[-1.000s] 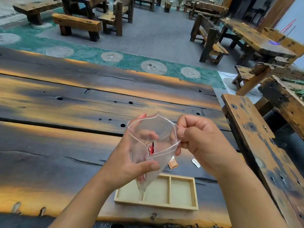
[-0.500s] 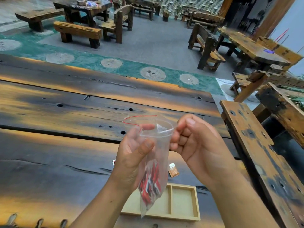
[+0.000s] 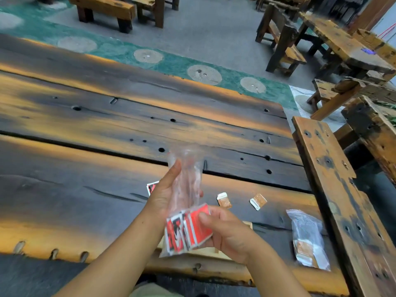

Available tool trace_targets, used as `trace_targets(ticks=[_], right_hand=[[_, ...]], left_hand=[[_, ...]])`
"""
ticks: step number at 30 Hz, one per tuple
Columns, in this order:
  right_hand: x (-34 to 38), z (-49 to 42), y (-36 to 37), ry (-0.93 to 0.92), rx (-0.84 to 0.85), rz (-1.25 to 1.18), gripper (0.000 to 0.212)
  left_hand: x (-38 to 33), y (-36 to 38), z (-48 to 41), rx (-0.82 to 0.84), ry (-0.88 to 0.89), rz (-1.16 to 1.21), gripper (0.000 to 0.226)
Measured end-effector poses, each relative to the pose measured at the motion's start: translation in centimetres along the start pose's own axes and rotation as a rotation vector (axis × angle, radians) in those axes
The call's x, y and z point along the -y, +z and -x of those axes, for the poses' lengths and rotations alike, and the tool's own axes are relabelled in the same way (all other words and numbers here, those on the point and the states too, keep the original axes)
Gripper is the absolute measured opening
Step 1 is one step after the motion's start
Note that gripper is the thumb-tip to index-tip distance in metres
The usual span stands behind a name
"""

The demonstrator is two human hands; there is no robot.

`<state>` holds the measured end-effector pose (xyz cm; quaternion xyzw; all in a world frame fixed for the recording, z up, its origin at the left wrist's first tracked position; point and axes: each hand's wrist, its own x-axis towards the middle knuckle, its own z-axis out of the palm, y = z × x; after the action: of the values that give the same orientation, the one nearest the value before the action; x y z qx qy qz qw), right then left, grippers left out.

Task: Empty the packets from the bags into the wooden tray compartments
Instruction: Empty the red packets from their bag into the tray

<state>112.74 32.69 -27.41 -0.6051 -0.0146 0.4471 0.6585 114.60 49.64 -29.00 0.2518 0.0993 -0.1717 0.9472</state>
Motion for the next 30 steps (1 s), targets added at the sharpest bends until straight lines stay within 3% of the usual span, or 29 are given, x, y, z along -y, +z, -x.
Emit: trace_targets(ticks=[4,10,14,21,30], right_hand=[[-2.5,-0.2,0.8,0.134,-0.092,-0.086,0.033],[-5.4,0.0,1.9,0.304,-0.203,-0.222,0.03],[-6.7,0.0,2.2,0.423,-0.231,-0.243,0.033],[-7.5,-0.4,2.7,0.489,-0.274,-0.277,0.039],[-7.9,-1.1,3.2,0.498,-0.238,-0.308,0.045]], left_hand=[[2.3,-3.7,-1.0,-0.14,-0.036,0.063,0.048],[6.5,-8.4,-1.1,-0.178,-0.127,0.136,0.078],[8.8,-11.2,0.1,-0.196,-0.191,0.182,0.076],[10.4,-12.7,2.5,-0.186,-0.312,0.221,0.082],[9.8,-12.6,3.8,-0.312,-0.343,0.186,0.085]])
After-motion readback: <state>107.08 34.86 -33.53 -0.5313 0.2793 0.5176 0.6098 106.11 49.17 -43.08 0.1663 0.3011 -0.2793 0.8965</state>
